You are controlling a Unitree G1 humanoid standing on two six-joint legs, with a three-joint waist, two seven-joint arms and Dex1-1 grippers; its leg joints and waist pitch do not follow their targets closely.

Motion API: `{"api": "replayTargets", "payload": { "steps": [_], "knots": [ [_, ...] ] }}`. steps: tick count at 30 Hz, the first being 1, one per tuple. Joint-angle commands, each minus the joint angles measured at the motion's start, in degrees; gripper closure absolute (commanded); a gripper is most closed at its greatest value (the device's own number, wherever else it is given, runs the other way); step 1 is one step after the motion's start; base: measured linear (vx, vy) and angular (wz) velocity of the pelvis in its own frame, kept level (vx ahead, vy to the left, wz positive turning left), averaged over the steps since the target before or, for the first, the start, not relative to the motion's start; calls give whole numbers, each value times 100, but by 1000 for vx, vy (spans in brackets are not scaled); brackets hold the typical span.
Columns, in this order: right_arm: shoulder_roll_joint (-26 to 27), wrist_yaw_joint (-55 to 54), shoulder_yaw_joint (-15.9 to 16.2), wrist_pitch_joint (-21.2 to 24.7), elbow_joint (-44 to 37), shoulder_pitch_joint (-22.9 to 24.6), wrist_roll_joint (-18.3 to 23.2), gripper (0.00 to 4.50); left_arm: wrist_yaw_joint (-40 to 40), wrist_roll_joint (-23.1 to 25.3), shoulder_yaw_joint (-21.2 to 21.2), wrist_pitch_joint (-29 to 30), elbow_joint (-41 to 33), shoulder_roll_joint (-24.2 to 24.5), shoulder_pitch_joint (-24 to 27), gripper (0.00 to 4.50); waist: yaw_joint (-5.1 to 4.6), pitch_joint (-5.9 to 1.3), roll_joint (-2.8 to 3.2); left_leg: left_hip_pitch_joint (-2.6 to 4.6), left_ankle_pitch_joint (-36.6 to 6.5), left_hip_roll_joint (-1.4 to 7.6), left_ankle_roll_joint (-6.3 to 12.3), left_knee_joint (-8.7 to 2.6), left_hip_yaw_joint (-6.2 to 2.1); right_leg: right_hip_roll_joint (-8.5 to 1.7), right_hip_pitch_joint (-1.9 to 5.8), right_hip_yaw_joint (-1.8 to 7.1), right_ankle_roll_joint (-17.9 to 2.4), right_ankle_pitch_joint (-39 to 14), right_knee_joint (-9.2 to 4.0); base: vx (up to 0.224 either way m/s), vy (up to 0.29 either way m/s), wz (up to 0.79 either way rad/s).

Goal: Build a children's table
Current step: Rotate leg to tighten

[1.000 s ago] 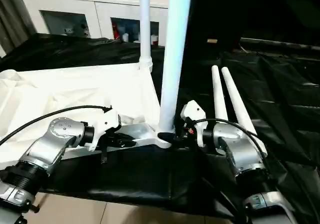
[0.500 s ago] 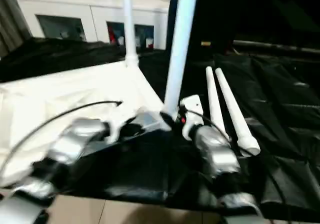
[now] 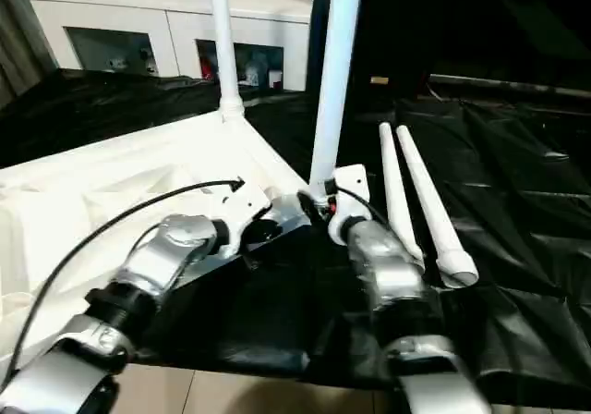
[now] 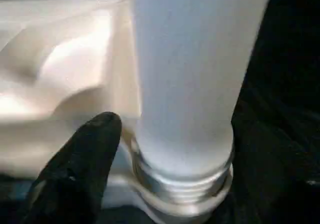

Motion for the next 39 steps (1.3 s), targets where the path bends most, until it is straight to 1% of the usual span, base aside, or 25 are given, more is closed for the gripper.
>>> {"api": "replayTargets", "payload": {
  "steps": [1, 2, 3, 4, 5, 7, 8, 9, 10, 12, 15, 17, 19, 21, 24, 25, 28, 31, 32, 34, 35, 36, 37, 38, 39],
  "knots": [
    [-166, 738, 286, 44, -196, 131, 20, 79, -567, -225, -102, -466, -283, 106, 100, 450, 50, -305, -31, -80, -1033, 100, 448, -398, 4, -316, 310, 284, -908, -1808, -483, 0, 0, 0],
    [-341, 1004, 329, 32, -299, 194, 38, 79, -821, -285, -137, -600, -380, 217, 176, 450, 59, -322, -5, -85, -901, 100, 490, -386, 2, -317, 325, 287, -990, -1601, -445, 0, 0, 0],
    [-451, 1173, 356, 25, -361, 233, 50, 79, -992, -326, -160, -694, -445, 289, 227, 450, 67, -329, -14, -86, -822, 106, 511, -383, 1, -318, 335, 286, -1021, -1481, -439, 0, 0, 0],
    [-555, 1292, 380, -42, -398, 264, 25, 79, -1181, -376, -187, -731, -530, 369, 286, 450, 80, -343, -3, -86, -680, 125, 562, -370, 0, -319, 339, 288, -1135, -1184, -391, 0, 0, 0],
    [-613, 1349, 393, -90, -414, 280, 2, 79, -1288, -406, -202, -736, -582, 414, 321, 450, 81, -345, -5, -84, -587, 130, 601, -363, 12, -310, 329, 291, -1249, -979, -361, 0, 0, 0],
    [-889, 1731, 470, -210, -708, 447, 12, 79, -1685, -461, -270, -699, -775, 690, 446, 450, 105, -366, 18, -89, -410, 136, 647, -343, 11, -307, 341, 291, -1382, -635, -300, 0, 0, 0],
    [-968, 1858, 486, -234, -813, 503, 33, 79, -1802, -475, -286, -678, -828, 777, 481, 450, 126, -359, 29, -78, -319, 151, 705, -338, 20, -306, 330, 303, -1443, -421, -276, 0, 0, 0],
    [-1041, 2018, 516, -248, -921, 553, 66, 79, -1959, -516, -303, -664, -908, 867, 525, 450, 138, -359, 43, -69, -321, 156, 716, -339, 17, -305, 325, 302, -1478, -354, -264, 0, 0, 0],
    [-1074, 2100, 530, -252, -975, 576, 84, 79, -2039, -538, -311, -656, -949, 910, 548, 450, 152, -359, 37, -55, -340, 147, 756, -333, 30, -295, 324, 303, -1521, -271, -259, 0, 0, 0],
    [-1153, 2327, 556, -215, -1139, 638, 156, 79, -2243, -601, -311, -652, -1056, 1016, 603, 450, 150, -357, 40, -61, -355, 147, 786, -333, 32, -293, 334, 307, -1583, -163, -244, 0, 0, 0],
    [-1259, 2726, 614, -105, -1378, 709, 301, 79, -2500, -704, -270, -634, -1191, 1138, 663, 450, 156, -345, 27, -64, -494, 153, 771, -343, 34, -298, 342, 309, -1565, -324, -256, 0, 0, 0],
    [-1292, 2885, 693, -114, -1401, 717, 306, 79, -2547, -731, -265, -626, -1226, 1169, 675, 450, 155, -331, 20, -62, -621, 150, 691, -353, 37, -302, 332, 307, -1505, -585, -288, 0, 0, 0],
    [-1292, 2965, 739, -123, -1424, 734, 292, 79, -2554, -739, -270, -607, -1260, 1188, 685, 450, 153, -313, 11, -67, -782, 144, 563, -367, 33, -312, 332, 313, -1377, -986, -329, 0, 0, 0],
    [-1247, 3034, 748, -108, -1426, 753, 335, 105, -2557, -758, -288, -588, -1287, 1202, 698, 450, 152, -309, 4, -73, -829, 139, 493, -374, 27, -318, 333, 313, -1264, -1237, -352, 0, 0, 0],
    [-1226, 3051, 750, -87, -1429, 777, 365, 124, -2565, -755, -293, -569, -1302, 1196, 719, 450, 143, -321, -8, -78, -695, 135, 489, -362, 26, -306, 329, 316, -1227, -1161, -339, 0, 0, 0],
    [-1217, 3059, 742, -66, -1429, 789, 372, 124, -2570, -750, -296, -558, -1309, 1194, 728, 450, 145, -323, -4, -77, -669, 135, 497, -361, 27, -304, 328, 316, -1234, -1122, -334, 0, 0, 0],
    [-1183, 3051, 718, -19, -1427, 827, 397, 157, -2578, -742, -296, -550, -1306, 1187, 734, 450, 140, -331, -2, -87, -564, 130, 537, -350, 27, -299, 335, 316, -1287, -928, -311, 0, 0, 0],
    [-1077, 2880, 604, 71, -1382, 861, 468, 166, -2533, -716, -283, -568, -1250, 1160, 721, 450, 140, -335, -1, -81, -559, 130, 548, -347, 30, -300, 331, 317, -1305, -880, -308, 0, 0, 0],
    [-933, 2605, 441, 103, -1258, 843, 544, 171, -2393, -678, -254, -574, -1164, 1107, 679, 450, 133, -333, 5, -84, -581, 130, 537, -351, 28, -299, 331, 317, -1300, -903, -309, 0, 0, 0],
    [-863, 2441, 368, 106, -1180, 826, 579, 172, -2269, -640, -236, -584, -1093, 1069, 643, 450, 127, -324, 12, -79, -673, 126, 477, -361, 23, -299, 330, 310, -1265, -1074, -329, 0, 0, 0],
    [-634, 1703, 222, 48, -847, 761, 455, 173, -1648, -470, -133, -565, -729, 852, 460, 450, 119, -315, 19, -66, -734, 129, 433, -366, 27, -296, 310, 314, -1235, -1179, -348, 0, 0, 0],
    [-634, 1703, 222, 48, -847, 761, 455, 174, -1648, -470, -133, -565, -729, 852, 460, 450, 100, -306, 25, -62, -769, 120, 415, -365, 38, -291, 282, 317, -1213, -1261, -371, 0, 0, 0],
    [-548, 1446, 189, 24, -734, 739, 397, 174, -1415, -420, -89, -543, -579, 759, 384, 450, 106, -302, 15, -37, -818, 118, 350, -371, 34, -293, 289, 312, -1184, -1384, -392, 0, 0, 0],
    [-323, 708, 83, 64, -447, 641, 266, 174, -894, -293, -26, -468, -264, 556, 220, 450, 107, -315, 33, -37, -826, 105, 236, -371, 28, -297, 295, 309, -1127, -1554, -393, 0, 0, 0],
    [-173, 205, -8, 94, -259, 564, 203, 174, -556, -223, 12, -430, -69, 422, 112, 450, 101, -306, 26, -37, -856, 104, 223, -378, 29, -295, 289, 308, -1095, -1616, -414, 0, 0, 0]
  ]
}}
